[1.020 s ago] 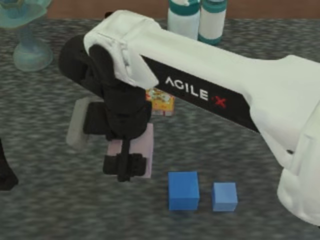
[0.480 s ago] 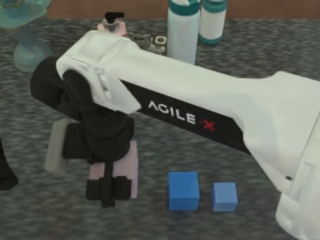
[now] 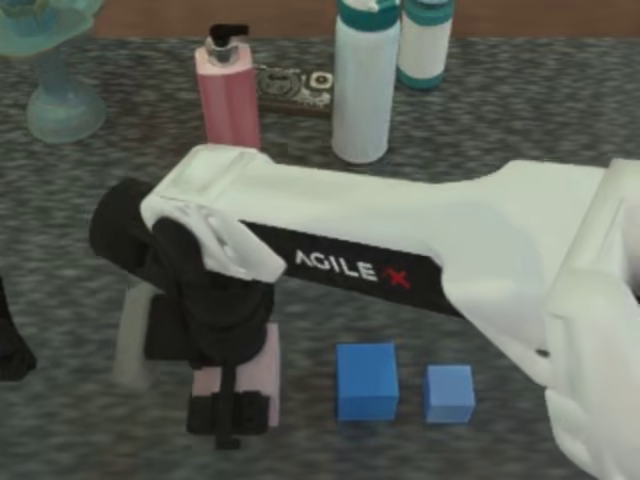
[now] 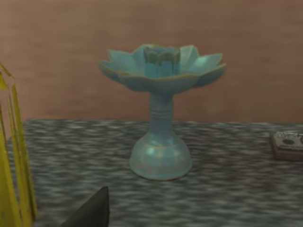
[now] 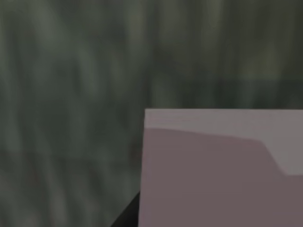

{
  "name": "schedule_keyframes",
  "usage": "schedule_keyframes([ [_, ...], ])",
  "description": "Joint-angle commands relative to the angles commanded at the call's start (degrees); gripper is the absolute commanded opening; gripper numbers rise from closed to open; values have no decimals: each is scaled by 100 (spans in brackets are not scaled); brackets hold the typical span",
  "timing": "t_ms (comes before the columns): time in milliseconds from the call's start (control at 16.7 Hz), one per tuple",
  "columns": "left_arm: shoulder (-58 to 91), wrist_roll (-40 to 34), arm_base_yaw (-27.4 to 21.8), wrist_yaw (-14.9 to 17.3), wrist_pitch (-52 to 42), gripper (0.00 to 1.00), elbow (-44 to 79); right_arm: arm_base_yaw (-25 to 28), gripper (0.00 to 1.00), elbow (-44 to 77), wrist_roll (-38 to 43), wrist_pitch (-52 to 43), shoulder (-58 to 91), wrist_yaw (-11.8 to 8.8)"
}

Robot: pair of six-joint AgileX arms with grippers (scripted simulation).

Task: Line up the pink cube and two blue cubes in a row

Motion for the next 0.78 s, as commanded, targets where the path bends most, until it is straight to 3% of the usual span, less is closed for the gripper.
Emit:
schedule_keyframes([
  [300, 0, 0, 0, 0, 0, 100, 0, 10, 0, -88, -5, 87, 20, 0],
  [780, 0, 0, 0, 0, 0, 100, 0, 10, 60, -88, -5, 87, 20, 0],
])
